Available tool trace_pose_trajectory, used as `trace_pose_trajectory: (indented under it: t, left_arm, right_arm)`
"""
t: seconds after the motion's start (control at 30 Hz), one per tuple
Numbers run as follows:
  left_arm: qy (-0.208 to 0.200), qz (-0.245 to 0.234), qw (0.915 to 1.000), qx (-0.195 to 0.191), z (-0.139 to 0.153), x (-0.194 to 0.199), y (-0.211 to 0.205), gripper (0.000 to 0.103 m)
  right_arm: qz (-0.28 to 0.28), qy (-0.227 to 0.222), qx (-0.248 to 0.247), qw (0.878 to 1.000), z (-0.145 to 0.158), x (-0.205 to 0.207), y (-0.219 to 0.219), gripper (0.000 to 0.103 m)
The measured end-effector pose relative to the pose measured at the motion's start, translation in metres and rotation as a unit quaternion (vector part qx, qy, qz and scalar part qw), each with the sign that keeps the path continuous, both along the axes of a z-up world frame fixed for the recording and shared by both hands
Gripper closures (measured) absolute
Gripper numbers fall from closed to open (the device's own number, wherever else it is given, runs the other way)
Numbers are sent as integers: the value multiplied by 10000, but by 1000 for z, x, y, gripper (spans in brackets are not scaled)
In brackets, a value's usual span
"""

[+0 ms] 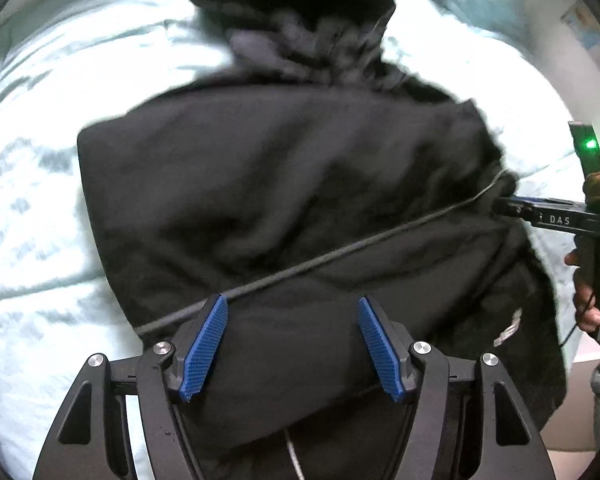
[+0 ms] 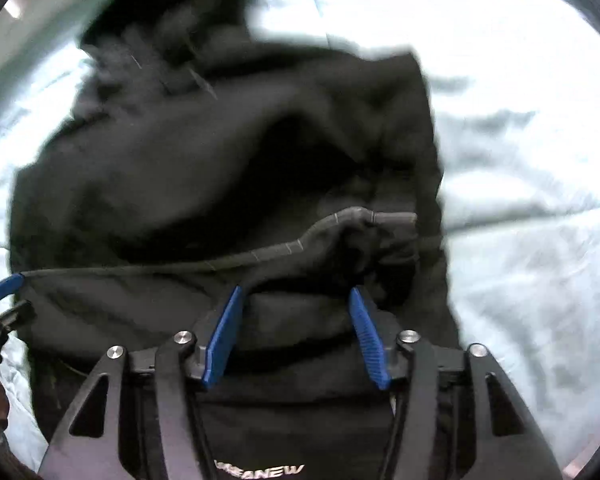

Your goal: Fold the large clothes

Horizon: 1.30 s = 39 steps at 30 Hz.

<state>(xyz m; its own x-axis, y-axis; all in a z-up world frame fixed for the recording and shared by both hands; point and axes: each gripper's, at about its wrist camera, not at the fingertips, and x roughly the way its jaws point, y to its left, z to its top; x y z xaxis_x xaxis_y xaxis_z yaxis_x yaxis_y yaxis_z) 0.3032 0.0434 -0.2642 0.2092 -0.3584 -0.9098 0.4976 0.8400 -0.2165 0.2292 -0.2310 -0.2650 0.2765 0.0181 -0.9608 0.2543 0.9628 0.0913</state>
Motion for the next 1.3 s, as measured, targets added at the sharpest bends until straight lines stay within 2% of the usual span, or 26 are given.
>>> trace_pose_trajectory:
  t: [0.1, 0.13, 0.23, 0.3, 0.33, 0.43, 0.53, 0.6, 0.67, 0.7, 0.77, 0.83, 0.87, 0.9, 0.97, 1.13, 1.23, 1.3]
  left_arm:
    - [-237, 327, 9989, -256, 21, 20, 2, 33]
    - [-212, 417, 9986, -252, 20, 26, 2, 33]
    - [-1, 669, 9977, -68, -2, 51, 2, 33]
    - [146, 661, 9976, 119, -26, 62, -2, 34]
    - [156, 636, 9977, 170, -33, 64, -3, 34]
    - [34, 561, 9976, 394, -31, 61, -7, 34]
    - [-87, 487, 9983, 317, -12, 46, -5, 33]
    - [-16, 404, 9992, -62, 4, 25, 7, 33]
    - [109, 431, 9988, -227, 7, 8, 19, 33]
    - [179, 472, 9986, -174, 2, -2, 25, 33]
    - [197, 587, 9980, 148, -16, -15, 29, 34]
    - [281, 678, 9970, 259, -29, -10, 28, 34]
    - [279, 726, 9965, 299, -28, -10, 27, 34]
    - [274, 755, 9962, 349, -25, -7, 25, 34]
    - [105, 797, 9960, 387, -1, -16, 24, 34]
    - [-210, 844, 9962, -8, 51, -54, 43, 34]
    - [-478, 1212, 9915, -36, 77, -67, 57, 34]
    - [-675, 1580, 9848, -236, 100, -76, 60, 34]
  right_arm:
    - [75, -665, 55, 9977, 30, 23, 12, 21]
    - [111, -709, 41, 9974, 30, 35, 18, 21]
    - [184, -346, -27, 9992, -9, 67, 28, 22]
    - [122, 159, 83, 9998, -54, 80, 23, 23]
    - [129, 140, 133, 9997, -66, 82, 22, 23]
    - [154, 152, 67, 9997, -58, 84, 24, 23]
    - [220, -21, 28, 9998, -33, 71, 27, 26]
    - [212, -332, 153, 9991, -13, 48, 28, 26]
    - [105, -450, 286, 9985, -9, 29, 28, 26]
    - [4, -430, 337, 9985, -12, 19, 27, 26]
    - [-196, -21, 340, 9992, -36, 4, 23, 26]
    - [-249, 320, 421, 9983, -63, 4, 20, 26]
    - [-272, 308, 417, 9983, -64, 5, 20, 26]
    - [-295, 342, 400, 9982, -62, 6, 21, 27]
    - [-409, 386, 432, 9975, -43, 4, 20, 29]
    - [-312, -237, 607, 9974, 26, -29, 19, 29]
    - [-131, -519, 695, 9961, 54, -41, 10, 29]
    - [39, -695, 878, 9937, 71, -43, 3, 29]
